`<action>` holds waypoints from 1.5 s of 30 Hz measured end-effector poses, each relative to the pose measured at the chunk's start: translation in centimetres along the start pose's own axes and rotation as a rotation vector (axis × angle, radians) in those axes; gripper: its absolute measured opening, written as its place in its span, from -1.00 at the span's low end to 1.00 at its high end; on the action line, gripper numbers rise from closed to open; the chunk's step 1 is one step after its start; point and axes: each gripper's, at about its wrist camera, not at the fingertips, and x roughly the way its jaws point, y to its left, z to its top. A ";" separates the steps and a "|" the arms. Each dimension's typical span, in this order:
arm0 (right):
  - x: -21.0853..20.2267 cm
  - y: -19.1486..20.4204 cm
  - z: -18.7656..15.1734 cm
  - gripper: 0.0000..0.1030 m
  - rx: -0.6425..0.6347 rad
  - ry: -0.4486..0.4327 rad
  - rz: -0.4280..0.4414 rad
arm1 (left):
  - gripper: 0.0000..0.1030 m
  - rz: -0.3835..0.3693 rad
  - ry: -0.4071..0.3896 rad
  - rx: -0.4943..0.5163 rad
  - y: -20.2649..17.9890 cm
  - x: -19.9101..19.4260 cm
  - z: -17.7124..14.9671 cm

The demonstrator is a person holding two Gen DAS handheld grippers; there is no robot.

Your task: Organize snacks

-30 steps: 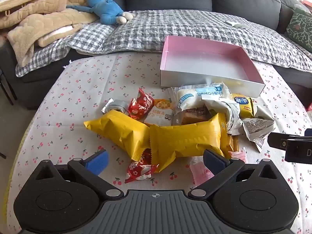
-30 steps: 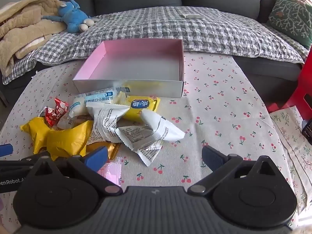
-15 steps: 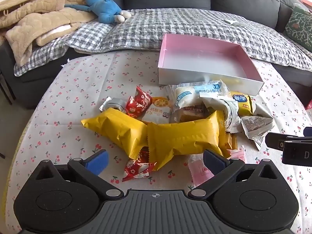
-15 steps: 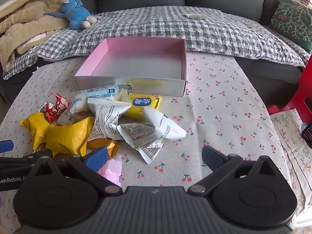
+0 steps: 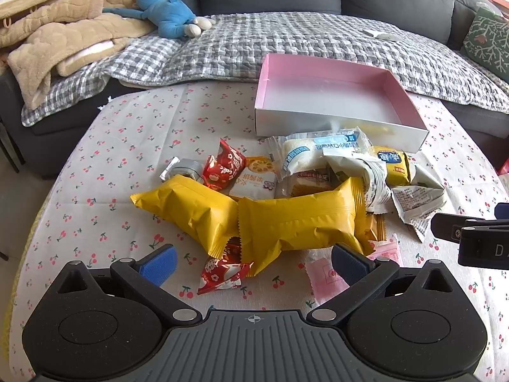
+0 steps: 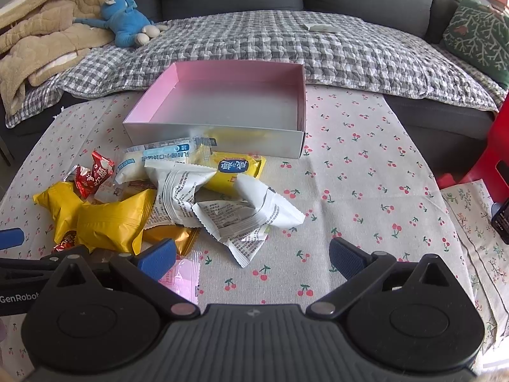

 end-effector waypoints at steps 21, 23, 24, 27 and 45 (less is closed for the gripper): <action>0.0 0.1 -0.1 0.99 -0.001 -0.002 -0.002 | 1.00 0.001 0.003 0.001 -0.2 0.1 0.0; 0.0 0.1 -0.1 0.99 -0.002 -0.003 -0.002 | 1.00 0.001 0.003 0.002 -0.2 0.1 -0.1; 0.0 0.0 -0.1 0.99 -0.003 -0.003 -0.002 | 1.00 0.002 0.003 0.002 -0.2 0.1 -0.1; 0.0 0.0 -0.1 0.99 -0.003 -0.003 -0.001 | 1.00 0.001 0.006 0.001 -0.2 0.1 0.0; -0.1 0.1 0.0 0.99 -0.006 -0.001 -0.004 | 1.00 0.003 0.005 0.002 -0.4 0.2 -0.1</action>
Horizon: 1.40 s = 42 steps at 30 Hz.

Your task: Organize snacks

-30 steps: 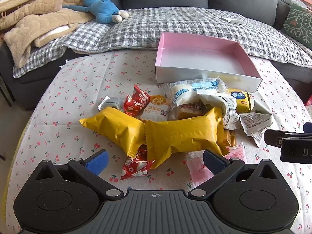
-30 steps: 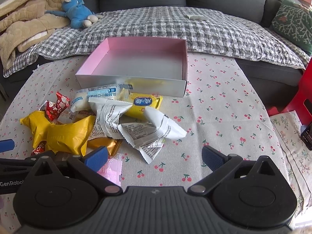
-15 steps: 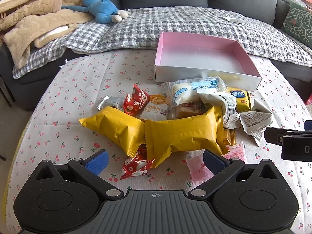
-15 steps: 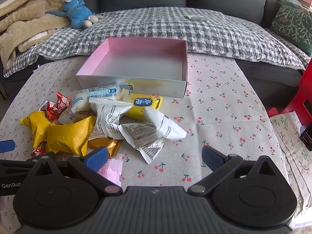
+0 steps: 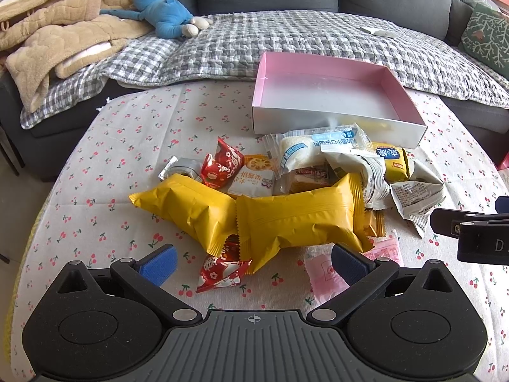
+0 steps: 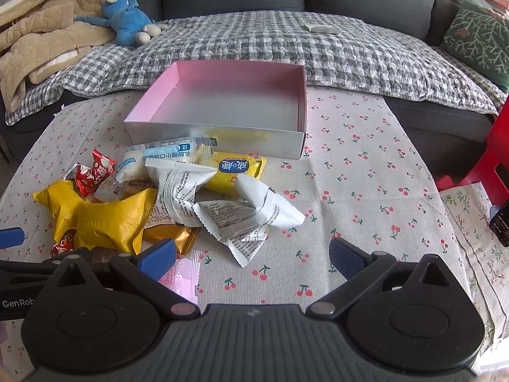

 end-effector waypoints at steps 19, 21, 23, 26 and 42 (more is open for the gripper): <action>-0.1 -0.2 0.0 0.99 -0.006 0.002 -0.006 | 1.00 -0.002 -0.016 0.010 0.4 0.0 -0.2; -0.2 -0.4 0.0 0.99 -0.004 -0.001 -0.003 | 1.00 -0.020 -0.016 0.016 0.5 0.2 -0.3; -0.5 -0.5 0.1 0.99 -0.004 -0.005 0.002 | 1.00 -0.052 -0.015 0.024 0.7 0.2 -0.3; -0.8 -0.8 0.6 0.99 0.001 -0.009 0.013 | 1.00 -0.123 -0.025 0.076 0.5 0.1 -0.1; 1.4 -1.6 3.7 0.89 -0.046 0.101 0.098 | 0.96 -0.363 -0.045 0.338 0.3 1.7 3.6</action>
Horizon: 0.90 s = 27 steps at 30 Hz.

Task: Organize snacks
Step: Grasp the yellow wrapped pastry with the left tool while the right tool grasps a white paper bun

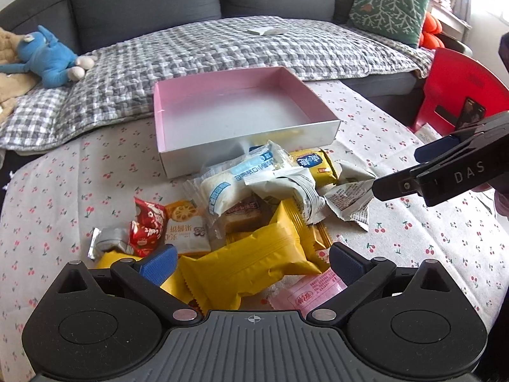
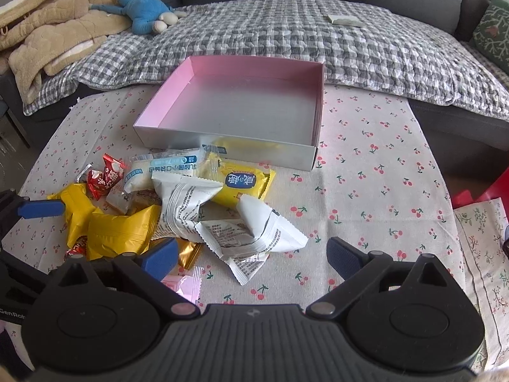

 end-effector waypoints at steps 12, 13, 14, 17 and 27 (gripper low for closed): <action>4.0 -2.8 0.4 0.63 0.185 0.085 0.069 | 0.67 -0.116 0.066 0.189 0.3 2.6 0.3; 4.3 -3.0 0.4 0.61 0.202 0.093 0.076 | 0.61 -0.116 0.076 0.180 0.4 3.0 0.2; 4.6 -3.1 0.3 0.57 0.215 0.101 0.078 | 0.56 -0.120 0.084 0.169 0.6 3.3 0.1; 5.0 -3.1 0.2 0.58 0.252 0.107 0.108 | 0.40 -0.119 0.093 0.145 0.7 3.8 0.0; 5.5 -3.9 -0.4 0.32 0.369 0.087 0.184 | 0.15 -0.075 0.106 0.085 0.2 4.1 -0.8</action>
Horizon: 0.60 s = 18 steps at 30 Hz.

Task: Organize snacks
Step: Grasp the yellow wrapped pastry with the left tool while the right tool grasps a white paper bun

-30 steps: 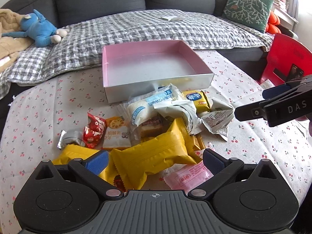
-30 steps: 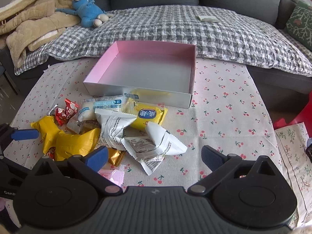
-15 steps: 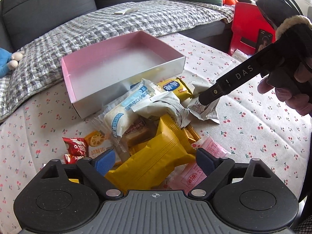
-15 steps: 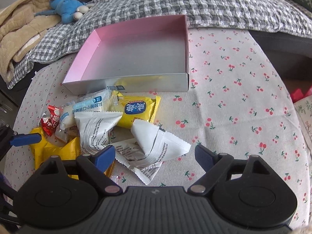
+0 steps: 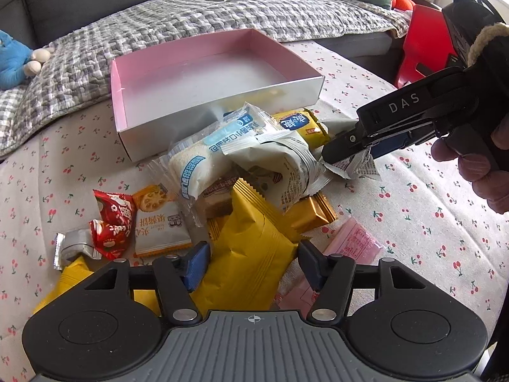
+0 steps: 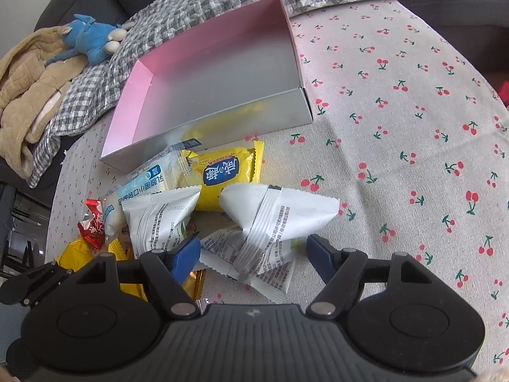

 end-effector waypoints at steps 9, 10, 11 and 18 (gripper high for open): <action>-0.2 -1.1 0.1 0.07 0.071 -0.017 0.047 | -0.07 0.085 0.037 0.005 -1.1 0.5 -1.0; -0.3 -1.1 0.0 0.05 0.074 -0.019 0.048 | -0.13 0.091 0.051 0.003 -1.1 0.8 -1.4; -0.3 -1.1 0.0 0.01 0.074 -0.021 0.048 | -0.16 0.090 0.039 -0.016 -1.0 0.8 -1.6; -0.6 -0.7 -0.1 -0.21 0.045 -0.041 0.022 | -0.23 0.123 0.010 -0.085 -0.8 0.0 -2.1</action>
